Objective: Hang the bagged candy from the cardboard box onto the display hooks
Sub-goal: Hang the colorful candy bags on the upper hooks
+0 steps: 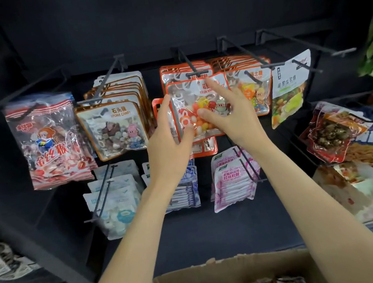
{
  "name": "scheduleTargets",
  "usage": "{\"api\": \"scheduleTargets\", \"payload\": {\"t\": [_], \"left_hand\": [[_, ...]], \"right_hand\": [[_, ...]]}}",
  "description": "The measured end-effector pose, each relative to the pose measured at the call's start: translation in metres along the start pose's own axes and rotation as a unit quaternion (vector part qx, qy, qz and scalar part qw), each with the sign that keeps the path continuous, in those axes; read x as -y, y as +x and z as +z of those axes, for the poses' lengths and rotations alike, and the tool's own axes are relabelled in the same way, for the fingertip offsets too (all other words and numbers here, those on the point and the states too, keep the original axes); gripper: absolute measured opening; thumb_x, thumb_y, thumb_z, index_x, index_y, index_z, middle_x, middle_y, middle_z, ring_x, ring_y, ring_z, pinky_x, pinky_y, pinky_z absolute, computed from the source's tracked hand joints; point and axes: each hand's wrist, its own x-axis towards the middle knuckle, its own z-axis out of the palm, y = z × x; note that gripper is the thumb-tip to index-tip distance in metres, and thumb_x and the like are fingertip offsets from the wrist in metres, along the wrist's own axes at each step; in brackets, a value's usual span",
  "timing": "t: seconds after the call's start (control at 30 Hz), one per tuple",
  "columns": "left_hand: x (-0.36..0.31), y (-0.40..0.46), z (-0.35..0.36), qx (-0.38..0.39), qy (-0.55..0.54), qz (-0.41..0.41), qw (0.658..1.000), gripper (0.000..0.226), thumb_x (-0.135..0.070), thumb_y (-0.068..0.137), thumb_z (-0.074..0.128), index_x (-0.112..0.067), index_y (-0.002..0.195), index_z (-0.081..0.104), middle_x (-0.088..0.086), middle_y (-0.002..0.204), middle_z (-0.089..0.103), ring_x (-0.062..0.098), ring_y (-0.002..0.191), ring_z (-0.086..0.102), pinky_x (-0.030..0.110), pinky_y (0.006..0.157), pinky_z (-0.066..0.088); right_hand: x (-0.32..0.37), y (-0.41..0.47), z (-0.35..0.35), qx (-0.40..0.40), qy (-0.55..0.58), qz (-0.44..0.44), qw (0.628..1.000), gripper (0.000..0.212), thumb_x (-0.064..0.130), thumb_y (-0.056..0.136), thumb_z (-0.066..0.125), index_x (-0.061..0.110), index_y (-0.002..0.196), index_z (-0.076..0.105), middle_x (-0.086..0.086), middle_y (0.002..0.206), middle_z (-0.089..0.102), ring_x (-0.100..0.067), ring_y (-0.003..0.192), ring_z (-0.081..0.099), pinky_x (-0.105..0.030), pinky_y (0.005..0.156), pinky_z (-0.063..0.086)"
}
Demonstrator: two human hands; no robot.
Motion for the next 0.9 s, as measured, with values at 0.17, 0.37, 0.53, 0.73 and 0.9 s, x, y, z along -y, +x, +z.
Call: {"api": "scheduleTargets", "payload": {"t": [0.17,0.37,0.53,0.73,0.9], "left_hand": [[0.008,0.0,-0.004,0.002,0.003,-0.01,1.0,0.063,-0.035,0.094,0.055,-0.037,0.148,0.022,-0.033,0.097,0.051,-0.002,0.073,0.057,-0.001,0.064,0.038],[0.009,0.005,-0.005,-0.001,-0.008,-0.035,0.999,0.06,-0.036,0.094,0.056,-0.037,0.146,0.026,-0.044,0.092,0.043,-0.019,0.075,0.052,-0.005,0.066,0.034],[0.019,-0.004,-0.003,0.053,0.061,-0.056,0.995,0.065,-0.034,0.095,0.053,-0.034,0.149,0.015,-0.002,0.132,0.056,0.019,0.097,0.065,0.03,0.085,0.051],[0.026,-0.05,-0.032,0.058,-0.038,-0.083,0.994,0.084,-0.009,0.09,0.062,-0.042,0.147,0.009,-0.038,0.098,0.047,-0.01,0.083,0.059,0.007,0.07,0.045],[0.026,-0.047,-0.035,-0.061,-0.117,-0.093,0.987,0.082,-0.008,0.084,0.069,-0.045,0.139,0.02,-0.023,0.107,0.059,-0.01,0.096,0.059,0.003,0.072,0.041]], "right_hand": [[0.005,-0.002,-0.003,0.012,-0.025,0.008,1.0,0.065,0.037,0.087,0.066,0.039,0.144,0.036,-0.003,0.153,0.03,-0.014,0.143,0.015,-0.019,0.094,0.015],[-0.001,0.007,0.009,-0.004,-0.043,0.01,0.999,0.066,0.041,0.087,0.065,0.035,0.145,0.036,-0.008,0.142,0.042,-0.019,0.131,0.038,-0.021,0.094,0.027],[-0.015,0.03,0.031,-0.087,-0.224,-0.008,0.971,0.058,0.046,0.09,0.058,0.027,0.142,0.042,-0.015,0.142,0.038,-0.023,0.119,0.047,-0.029,0.088,0.043],[-0.028,0.049,0.056,-0.199,-0.428,-0.057,0.879,0.048,0.036,0.081,0.071,0.017,0.123,0.057,-0.023,0.127,0.051,-0.038,0.119,0.048,-0.041,0.092,0.042],[-0.025,0.023,0.066,-0.212,-0.383,-0.09,0.895,0.035,0.035,0.084,0.064,0.022,0.117,0.063,-0.015,0.143,0.042,-0.035,0.13,0.037,-0.043,0.101,0.029]]}}
